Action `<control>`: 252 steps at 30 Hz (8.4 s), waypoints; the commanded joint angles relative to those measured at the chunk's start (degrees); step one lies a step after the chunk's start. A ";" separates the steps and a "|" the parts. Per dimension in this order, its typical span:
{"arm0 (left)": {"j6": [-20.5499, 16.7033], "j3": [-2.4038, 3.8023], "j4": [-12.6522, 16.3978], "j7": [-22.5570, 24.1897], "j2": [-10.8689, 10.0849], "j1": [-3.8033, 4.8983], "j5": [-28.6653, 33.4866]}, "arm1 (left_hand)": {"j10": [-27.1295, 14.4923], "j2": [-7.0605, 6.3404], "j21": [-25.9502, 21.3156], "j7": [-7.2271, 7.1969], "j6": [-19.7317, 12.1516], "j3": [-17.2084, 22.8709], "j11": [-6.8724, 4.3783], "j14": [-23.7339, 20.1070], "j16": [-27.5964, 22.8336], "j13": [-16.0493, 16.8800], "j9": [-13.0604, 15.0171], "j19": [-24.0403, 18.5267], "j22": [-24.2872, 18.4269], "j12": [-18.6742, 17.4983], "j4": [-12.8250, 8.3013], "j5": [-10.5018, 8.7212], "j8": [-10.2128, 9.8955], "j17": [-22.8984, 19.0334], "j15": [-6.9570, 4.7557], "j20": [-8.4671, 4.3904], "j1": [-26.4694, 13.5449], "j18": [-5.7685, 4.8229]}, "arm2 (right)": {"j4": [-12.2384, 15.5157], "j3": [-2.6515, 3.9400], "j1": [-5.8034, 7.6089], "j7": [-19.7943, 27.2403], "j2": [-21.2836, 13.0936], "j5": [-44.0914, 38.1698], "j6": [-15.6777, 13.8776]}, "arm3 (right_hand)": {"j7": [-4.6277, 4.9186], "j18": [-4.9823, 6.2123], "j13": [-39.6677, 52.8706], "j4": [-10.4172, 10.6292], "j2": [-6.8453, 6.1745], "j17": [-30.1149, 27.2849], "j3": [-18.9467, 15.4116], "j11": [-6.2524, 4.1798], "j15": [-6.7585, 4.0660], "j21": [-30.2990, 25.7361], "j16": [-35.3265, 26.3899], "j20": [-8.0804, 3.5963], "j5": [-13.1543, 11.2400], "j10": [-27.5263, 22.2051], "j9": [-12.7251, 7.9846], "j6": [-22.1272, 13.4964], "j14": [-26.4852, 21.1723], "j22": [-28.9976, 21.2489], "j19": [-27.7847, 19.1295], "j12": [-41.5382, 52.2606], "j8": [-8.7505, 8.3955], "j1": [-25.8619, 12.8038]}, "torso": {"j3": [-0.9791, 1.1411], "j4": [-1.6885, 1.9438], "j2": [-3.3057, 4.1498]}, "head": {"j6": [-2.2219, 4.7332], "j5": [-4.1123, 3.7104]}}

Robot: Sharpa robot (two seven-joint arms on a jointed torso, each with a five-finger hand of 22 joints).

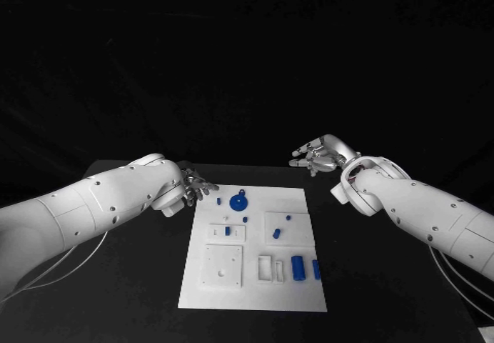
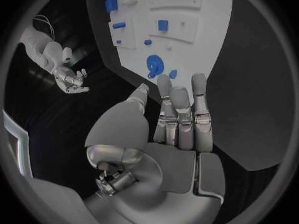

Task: Assemble the parts on the task board

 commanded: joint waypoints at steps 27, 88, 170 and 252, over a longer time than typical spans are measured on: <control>14.86 -0.02 -22.67 3.23 11.44 -1.04 3.65 | -0.80 0.54 -1.30 1.41 -2.68 -1.06 0.73 -1.08 2.53 0.52 -8.74 0.93 1.25 1.20 1.04 -1.61 -2.80 -1.95 0.36 0.60 -2.48 0.71 | 2.06 0.04 0.14 0.67 0.40 0.25 -0.68 | 0.19 0.17 -0.13 0.78 -0.13 -0.15 -0.58 0.11 0.15 -0.66 0.14 -0.02 0.34 0.19 -0.01 -0.93 -0.25 0.29 0.55 -0.10 -0.27 -0.29 | -0.53 -2.35 3.11 | 2.75 1.58; 15.75 0.03 -24.59 4.26 12.31 -1.41 4.43 | -1.17 7.87 -0.78 0.47 -1.42 3.63 0.26 -1.45 2.89 0.33 -7.48 0.40 1.29 1.00 -7.13 4.25 0.18 -2.48 0.02 0.25 5.43 0.41 | 2.14 0.04 0.41 0.53 0.86 0.30 -0.54 | 0.18 0.17 -0.15 2.08 -0.28 -0.20 -0.41 0.09 0.13 -1.17 0.23 -0.03 0.55 0.26 0.00 -0.88 -0.17 0.77 0.82 0.00 -0.27 -0.07 | -0.68 -2.35 3.37 | 2.73 1.71; -2.31 -5.06 15.69 -2.86 -8.76 0.70 -0.63 | 6.40 3.58 6.69 -2.55 7.65 15.04 -1.75 5.25 1.82 0.54 2.13 1.46 1.27 -1.04 -14.54 29.02 3.31 5.70 -1.29 0.24 -0.90 2.83 | -1.21 0.03 0.39 1.25 0.45 0.89 -0.29 | 0.16 0.17 -0.14 2.61 -0.35 -0.21 -0.61 0.08 0.12 -1.65 0.25 -0.04 0.83 0.32 0.00 -0.87 -0.16 1.25 1.01 0.03 -0.27 0.02 | -0.97 -0.26 1.04 | 0.31 1.86; -2.38 -6.44 11.63 -1.11 -4.25 -3.71 -3.44 | 6.48 3.39 7.16 -3.02 8.40 14.92 -1.95 6.36 1.41 -0.10 4.72 1.64 1.19 0.47 -14.54 28.81 3.68 9.74 -1.33 0.94 -1.64 3.62 | -0.99 0.03 0.36 1.52 0.46 1.10 -0.22 | 0.15 0.15 -0.13 2.21 -0.13 -0.23 -0.45 0.05 0.09 -2.07 0.25 -0.08 1.30 0.35 -0.01 -0.83 -0.10 1.69 1.21 0.02 -0.27 -0.14 | -0.91 -0.30 1.22 | 0.32 0.67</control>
